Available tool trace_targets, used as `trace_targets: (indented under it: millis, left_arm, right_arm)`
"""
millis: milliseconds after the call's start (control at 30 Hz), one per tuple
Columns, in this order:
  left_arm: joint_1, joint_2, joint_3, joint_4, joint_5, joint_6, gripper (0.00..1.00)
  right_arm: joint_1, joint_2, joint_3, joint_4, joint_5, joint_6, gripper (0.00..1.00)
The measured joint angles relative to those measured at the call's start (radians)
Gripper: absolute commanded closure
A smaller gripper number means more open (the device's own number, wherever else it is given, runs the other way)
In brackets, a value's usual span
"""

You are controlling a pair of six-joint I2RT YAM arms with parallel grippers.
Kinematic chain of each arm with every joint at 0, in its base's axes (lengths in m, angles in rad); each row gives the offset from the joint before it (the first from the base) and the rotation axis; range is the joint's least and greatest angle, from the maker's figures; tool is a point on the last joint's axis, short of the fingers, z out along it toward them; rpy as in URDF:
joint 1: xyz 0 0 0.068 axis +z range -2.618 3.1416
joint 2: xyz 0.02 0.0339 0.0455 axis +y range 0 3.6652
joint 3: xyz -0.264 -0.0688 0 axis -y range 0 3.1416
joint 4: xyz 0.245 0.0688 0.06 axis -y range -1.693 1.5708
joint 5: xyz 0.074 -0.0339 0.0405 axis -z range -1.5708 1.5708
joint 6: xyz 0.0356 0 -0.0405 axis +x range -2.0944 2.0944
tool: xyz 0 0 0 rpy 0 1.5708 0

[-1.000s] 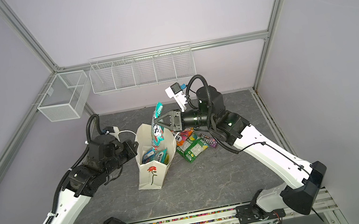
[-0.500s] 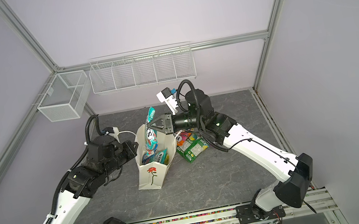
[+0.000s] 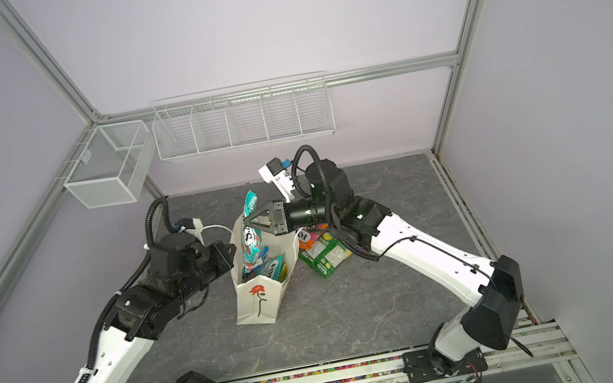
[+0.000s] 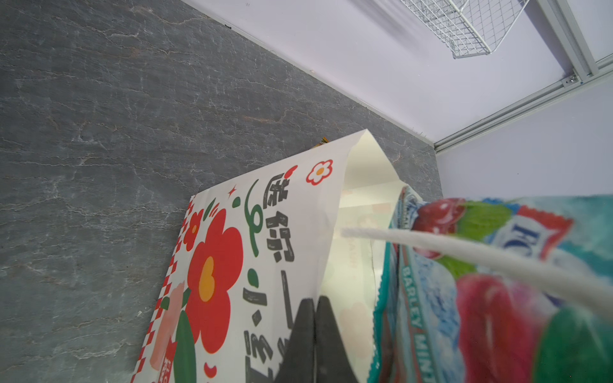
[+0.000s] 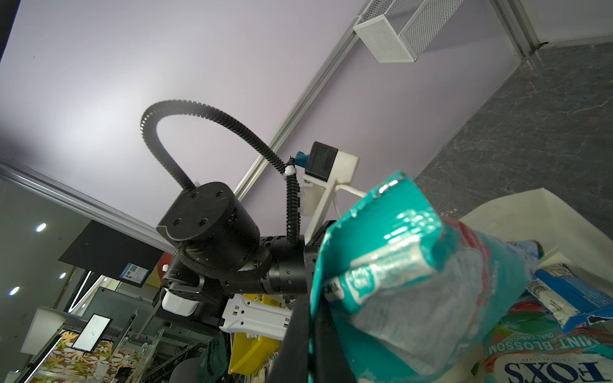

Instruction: Place the snacks into the paper bag

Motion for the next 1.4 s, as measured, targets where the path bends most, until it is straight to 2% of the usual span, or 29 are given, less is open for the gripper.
trace_targets:
  millis: [1400]
  left_arm:
    - [0.0,-0.001,0.0,0.0,0.0,-0.003,1.0]
  right_arm:
    - [0.02,0.082,-0.061,0.055,0.003,0.063,0.93]
